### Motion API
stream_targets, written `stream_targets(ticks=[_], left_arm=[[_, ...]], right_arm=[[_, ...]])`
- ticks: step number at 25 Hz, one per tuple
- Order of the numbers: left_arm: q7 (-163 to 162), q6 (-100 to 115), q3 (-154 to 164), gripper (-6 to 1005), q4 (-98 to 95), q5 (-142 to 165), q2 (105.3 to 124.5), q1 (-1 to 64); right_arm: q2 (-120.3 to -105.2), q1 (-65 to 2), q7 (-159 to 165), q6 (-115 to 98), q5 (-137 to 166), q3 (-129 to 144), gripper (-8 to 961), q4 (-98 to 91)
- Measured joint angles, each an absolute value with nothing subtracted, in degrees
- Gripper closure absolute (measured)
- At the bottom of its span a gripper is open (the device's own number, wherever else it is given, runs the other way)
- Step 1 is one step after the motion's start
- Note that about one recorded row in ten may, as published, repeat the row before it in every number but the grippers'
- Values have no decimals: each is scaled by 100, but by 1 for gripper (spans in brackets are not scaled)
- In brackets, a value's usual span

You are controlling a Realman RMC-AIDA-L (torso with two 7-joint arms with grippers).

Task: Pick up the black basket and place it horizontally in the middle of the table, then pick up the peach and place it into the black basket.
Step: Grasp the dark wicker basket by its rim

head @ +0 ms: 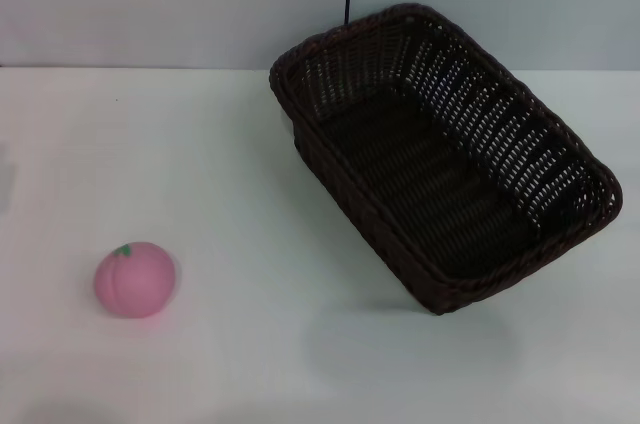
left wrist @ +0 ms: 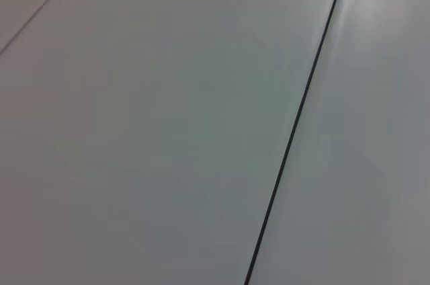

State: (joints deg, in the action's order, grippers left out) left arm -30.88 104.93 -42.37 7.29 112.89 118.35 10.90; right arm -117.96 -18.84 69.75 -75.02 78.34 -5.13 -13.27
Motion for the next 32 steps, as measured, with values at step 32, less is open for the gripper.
stream_targets(ticks=[32], left_arm=[[-3465,10101,-3653,221,472,11324,11831,1108]], right_arm=[[-10760,-3533,11649,-10217,13037,2292,158,-5750]])
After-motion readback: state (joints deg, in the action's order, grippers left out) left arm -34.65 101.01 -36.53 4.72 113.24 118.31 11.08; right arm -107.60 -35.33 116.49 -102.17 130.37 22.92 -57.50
